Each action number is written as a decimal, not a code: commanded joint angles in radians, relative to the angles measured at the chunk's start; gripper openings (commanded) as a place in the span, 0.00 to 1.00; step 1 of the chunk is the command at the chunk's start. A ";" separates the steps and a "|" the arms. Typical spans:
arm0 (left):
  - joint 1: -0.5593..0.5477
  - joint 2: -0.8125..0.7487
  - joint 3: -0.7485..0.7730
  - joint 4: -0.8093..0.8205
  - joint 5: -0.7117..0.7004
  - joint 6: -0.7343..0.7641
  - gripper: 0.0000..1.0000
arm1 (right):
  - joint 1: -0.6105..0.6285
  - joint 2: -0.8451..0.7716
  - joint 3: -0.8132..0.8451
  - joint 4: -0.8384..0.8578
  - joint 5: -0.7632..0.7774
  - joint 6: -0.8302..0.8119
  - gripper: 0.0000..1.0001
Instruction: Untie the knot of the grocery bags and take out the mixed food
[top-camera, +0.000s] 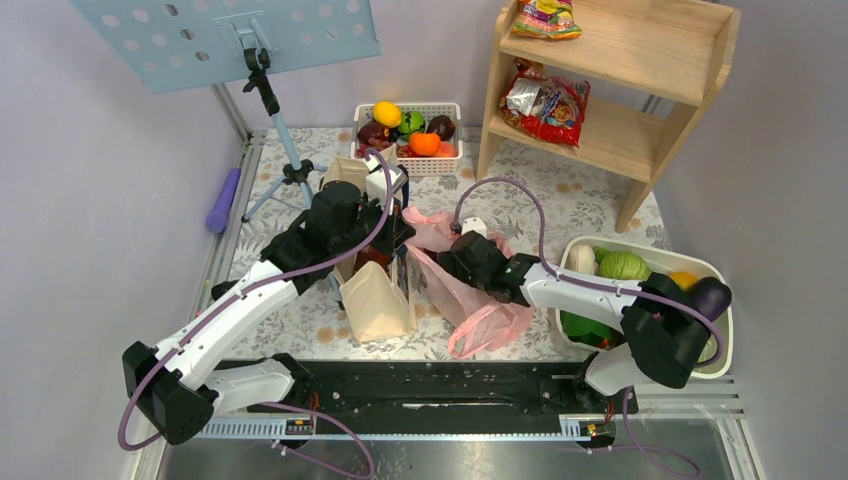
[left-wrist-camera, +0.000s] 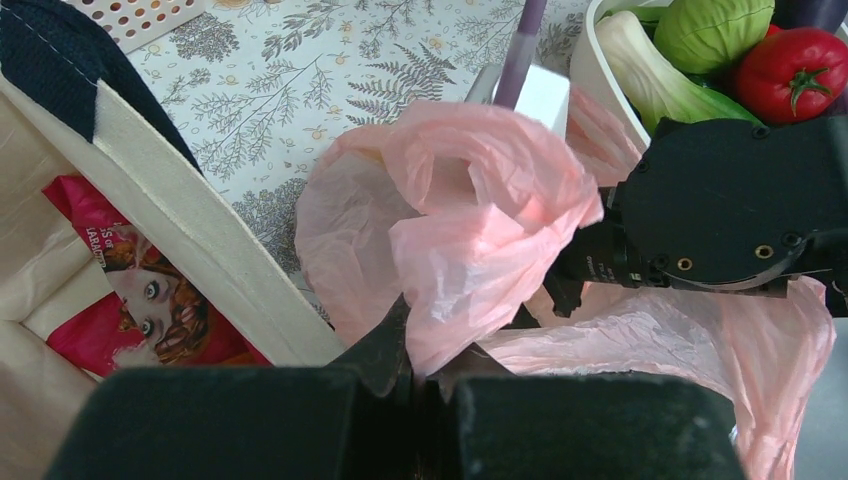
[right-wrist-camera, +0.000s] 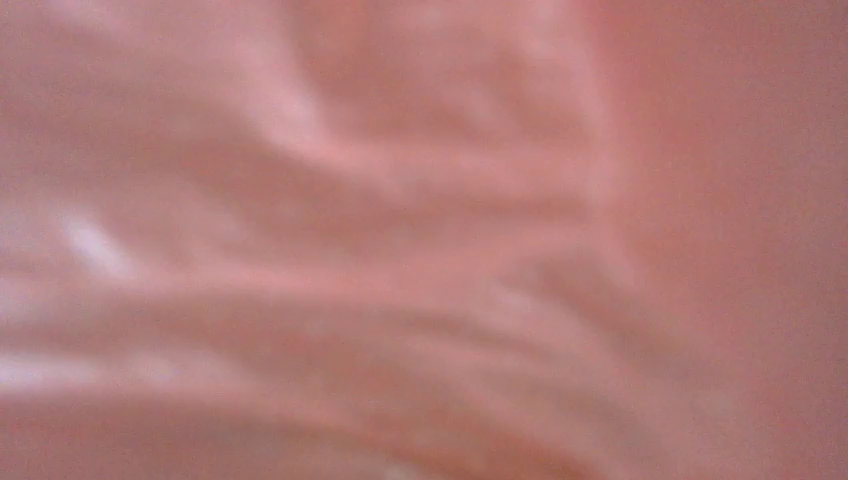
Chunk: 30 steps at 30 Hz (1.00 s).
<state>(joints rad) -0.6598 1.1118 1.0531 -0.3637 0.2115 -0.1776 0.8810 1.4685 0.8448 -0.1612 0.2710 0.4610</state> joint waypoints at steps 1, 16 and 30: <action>-0.001 -0.025 0.003 0.013 -0.029 0.021 0.00 | -0.004 -0.032 -0.028 -0.096 -0.186 -0.094 0.90; -0.001 -0.019 0.004 0.007 -0.035 0.018 0.00 | -0.004 0.055 -0.023 -0.153 -0.106 -0.229 0.73; 0.000 -0.028 0.007 0.004 -0.040 0.018 0.00 | 0.018 -0.012 -0.145 -0.053 -0.089 -0.141 0.36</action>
<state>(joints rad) -0.6598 1.1114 1.0531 -0.3664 0.1982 -0.1726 0.8883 1.5005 0.7475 -0.2558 0.1314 0.2577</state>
